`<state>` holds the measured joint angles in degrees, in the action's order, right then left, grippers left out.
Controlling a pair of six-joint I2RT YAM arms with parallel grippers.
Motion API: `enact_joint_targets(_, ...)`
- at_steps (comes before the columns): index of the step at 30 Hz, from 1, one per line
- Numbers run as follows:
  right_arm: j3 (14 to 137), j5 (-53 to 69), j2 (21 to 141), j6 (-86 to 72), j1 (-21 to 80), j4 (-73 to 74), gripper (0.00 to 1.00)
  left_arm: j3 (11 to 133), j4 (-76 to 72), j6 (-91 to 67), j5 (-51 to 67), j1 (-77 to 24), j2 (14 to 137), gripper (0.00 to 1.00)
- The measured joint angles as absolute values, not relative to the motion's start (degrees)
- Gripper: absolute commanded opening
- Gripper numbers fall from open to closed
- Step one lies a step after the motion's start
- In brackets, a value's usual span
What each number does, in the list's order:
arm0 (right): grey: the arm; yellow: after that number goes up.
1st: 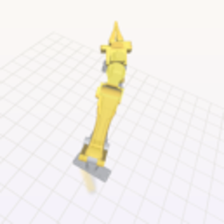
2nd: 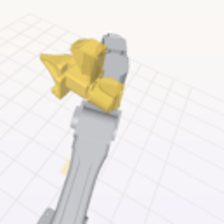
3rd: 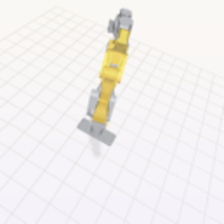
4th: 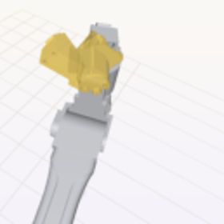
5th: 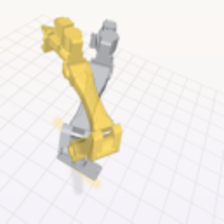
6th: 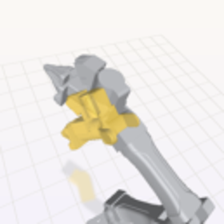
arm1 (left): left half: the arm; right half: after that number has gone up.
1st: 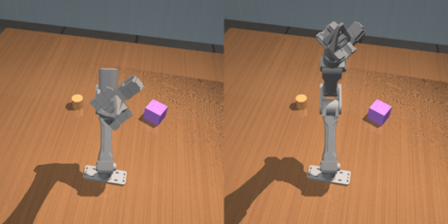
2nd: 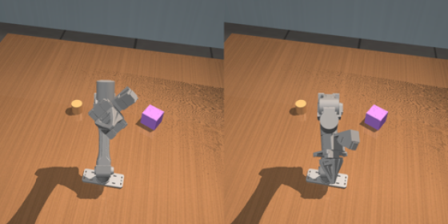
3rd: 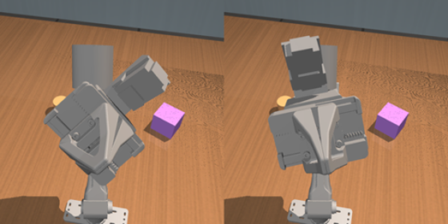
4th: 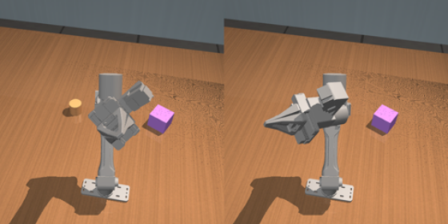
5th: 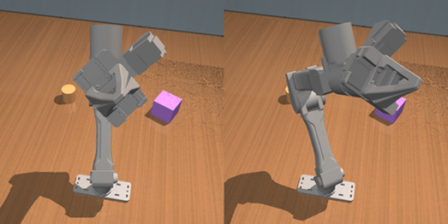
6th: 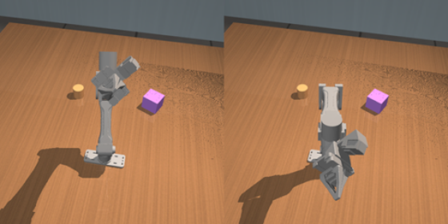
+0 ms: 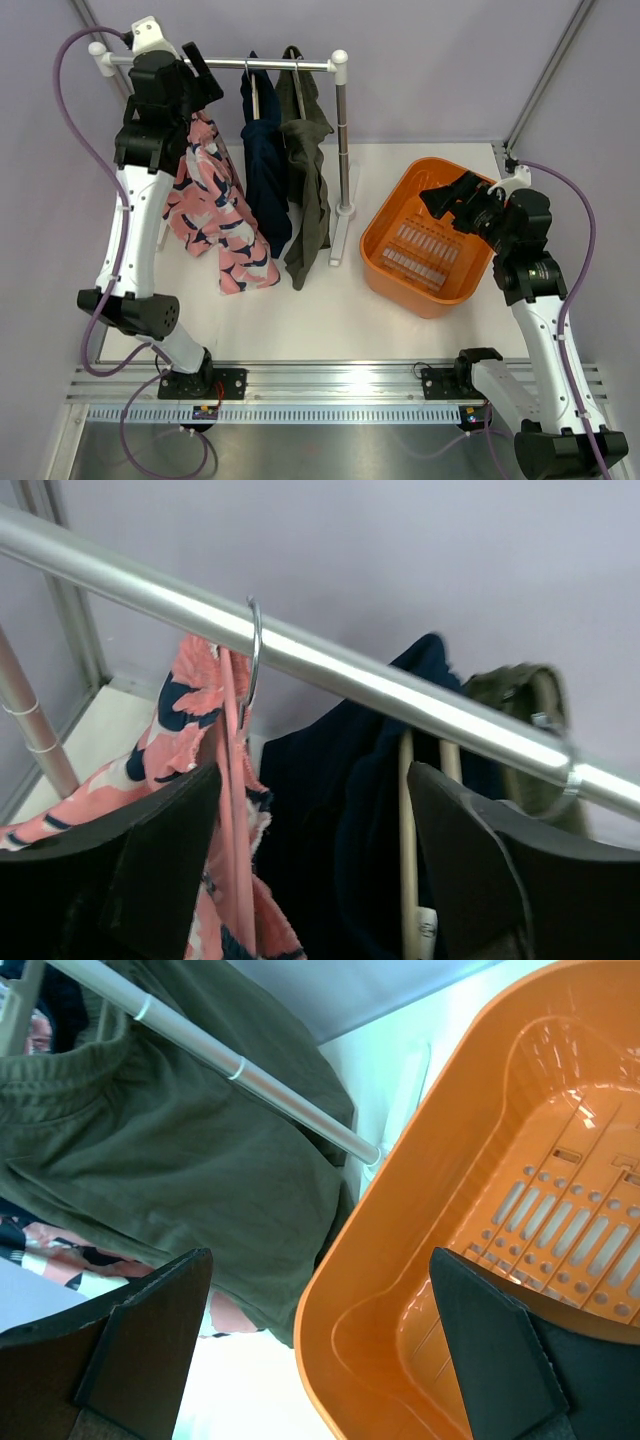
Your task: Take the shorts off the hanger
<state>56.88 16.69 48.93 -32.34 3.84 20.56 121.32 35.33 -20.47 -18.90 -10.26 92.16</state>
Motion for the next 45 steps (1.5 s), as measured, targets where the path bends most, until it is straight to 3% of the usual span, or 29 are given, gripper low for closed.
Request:
enact_joint_targets(2, 57.5, 17.0, 48.9, -32.1, 3.8, 20.8, 1.0, 121.5, 37.0, -20.0, -19.0, -9.9, 93.8, 0.71)
enact_joint_targets(21, 57.7, 17.3, 49.9, -31.4, 3.8, 22.2, 0.99, 121.4, 39.4, -19.7, -18.5, -5.3, 99.8, 0.69)
enact_joint_targets(28, 57.7, 17.3, 49.9, -31.1, 3.8, 22.7, 1.0, 121.9, 39.3, -19.5, -17.0, -5.2, 101.0, 0.52)
enact_joint_targets(35, 57.7, 17.2, 49.9, -30.6, 3.8, 23.1, 0.99, 122.1, 39.4, -19.3, -16.3, -5.1, 102.0, 0.14)
enact_joint_targets(36, 57.7, 17.2, 49.8, -30.5, 3.8, 23.1, 1.0, 122.1, 39.4, -19.3, -16.3, -5.1, 102.1, 0.01)
enact_joint_targets(45, 57.7, 17.2, 49.2, -30.2, 3.8, 23.2, 0.99, 122.9, 40.8, -16.8, -15.1, -5.1, 101.6, 0.0)
